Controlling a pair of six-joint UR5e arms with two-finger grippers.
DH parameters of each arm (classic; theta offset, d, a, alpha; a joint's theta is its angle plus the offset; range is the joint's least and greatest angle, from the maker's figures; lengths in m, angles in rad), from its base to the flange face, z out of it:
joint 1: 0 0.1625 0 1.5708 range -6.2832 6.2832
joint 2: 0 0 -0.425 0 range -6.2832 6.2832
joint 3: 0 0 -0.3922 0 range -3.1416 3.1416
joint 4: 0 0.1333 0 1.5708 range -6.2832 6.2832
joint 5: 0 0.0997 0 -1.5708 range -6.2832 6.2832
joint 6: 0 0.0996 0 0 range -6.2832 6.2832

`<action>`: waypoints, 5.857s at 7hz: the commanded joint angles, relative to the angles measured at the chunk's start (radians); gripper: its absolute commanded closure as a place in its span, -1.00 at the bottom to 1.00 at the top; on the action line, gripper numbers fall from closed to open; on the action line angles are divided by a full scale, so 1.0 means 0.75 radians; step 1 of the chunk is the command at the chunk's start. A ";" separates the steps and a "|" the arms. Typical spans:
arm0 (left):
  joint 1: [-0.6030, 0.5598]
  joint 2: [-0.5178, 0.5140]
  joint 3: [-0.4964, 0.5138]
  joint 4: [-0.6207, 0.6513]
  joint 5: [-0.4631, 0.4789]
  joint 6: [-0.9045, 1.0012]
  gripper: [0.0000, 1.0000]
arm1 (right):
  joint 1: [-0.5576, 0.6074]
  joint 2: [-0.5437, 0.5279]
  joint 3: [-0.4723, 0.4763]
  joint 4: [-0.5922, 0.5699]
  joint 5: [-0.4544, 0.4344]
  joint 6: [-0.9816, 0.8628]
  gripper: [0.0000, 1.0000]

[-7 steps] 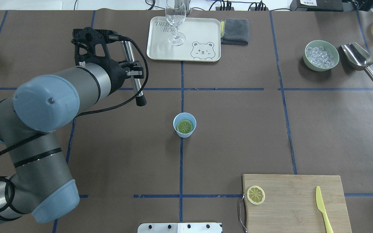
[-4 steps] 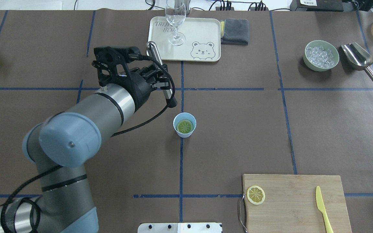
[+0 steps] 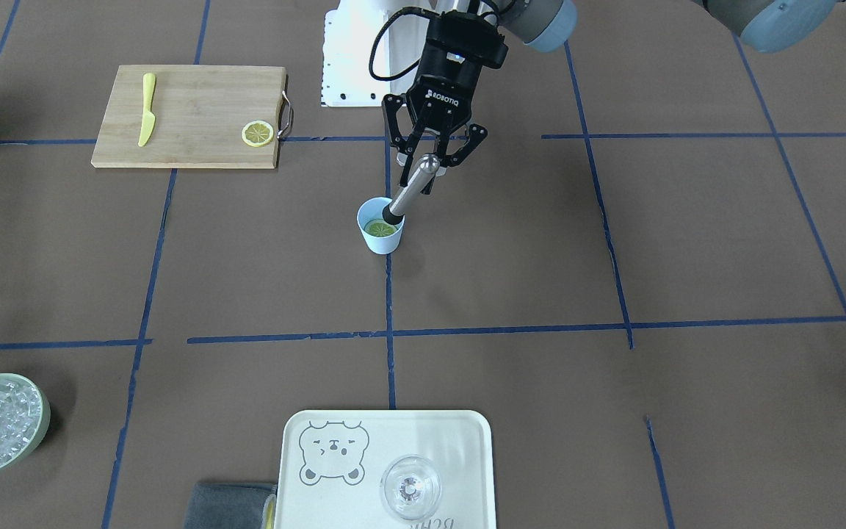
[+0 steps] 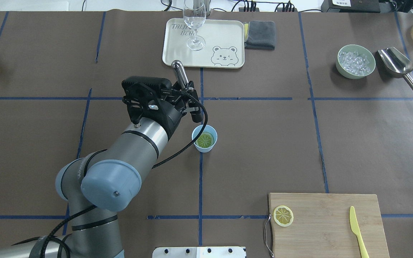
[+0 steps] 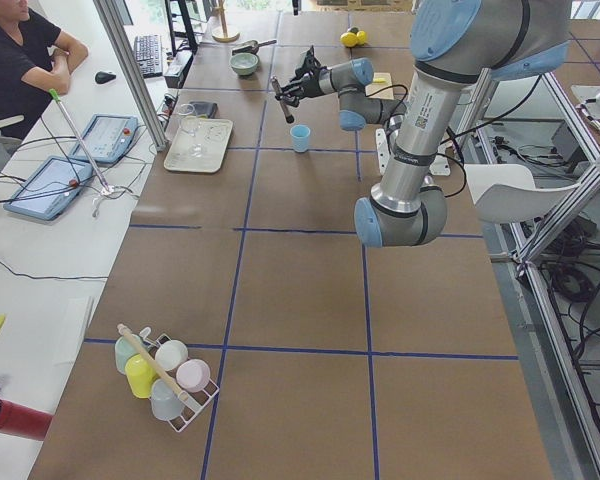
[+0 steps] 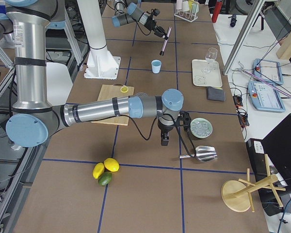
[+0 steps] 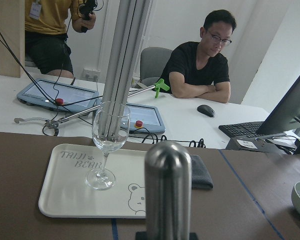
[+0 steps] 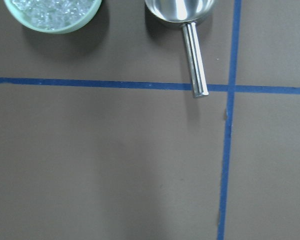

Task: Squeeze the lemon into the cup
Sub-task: 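Carry the muddler with the left gripper over the blue cup, then lower the muddler into the blue cup and stir with the left gripper, then lift the muddler out of the cup and carry it back with the left gripper, then set the muddler upright on the table and open the left gripper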

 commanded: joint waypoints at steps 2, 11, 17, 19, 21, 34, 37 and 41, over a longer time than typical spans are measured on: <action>0.033 -0.030 0.026 -0.001 0.026 0.023 1.00 | 0.108 0.010 -0.176 0.002 0.000 -0.240 -1.00; 0.079 -0.059 0.202 -0.034 0.026 0.011 1.00 | 0.151 0.010 -0.176 0.002 0.002 -0.240 -1.00; 0.100 -0.059 0.249 -0.097 0.024 0.023 1.00 | 0.157 0.014 -0.176 0.004 0.002 -0.244 -1.00; 0.096 -0.057 0.160 -0.095 0.018 0.120 1.00 | 0.161 0.012 -0.172 0.004 0.000 -0.242 -1.00; 0.039 -0.055 0.055 -0.095 0.010 0.185 1.00 | 0.164 0.012 -0.174 0.004 -0.002 -0.232 -1.00; -0.673 0.180 -0.281 1.053 -1.425 0.172 1.00 | 0.164 0.008 -0.151 0.002 0.018 -0.216 -1.00; -0.677 0.209 -0.254 1.297 -1.620 0.183 1.00 | 0.164 0.004 -0.145 0.002 0.049 -0.208 -1.00; -0.759 0.311 -0.140 1.361 -1.743 0.590 1.00 | 0.161 0.004 -0.123 0.002 0.049 -0.208 -1.00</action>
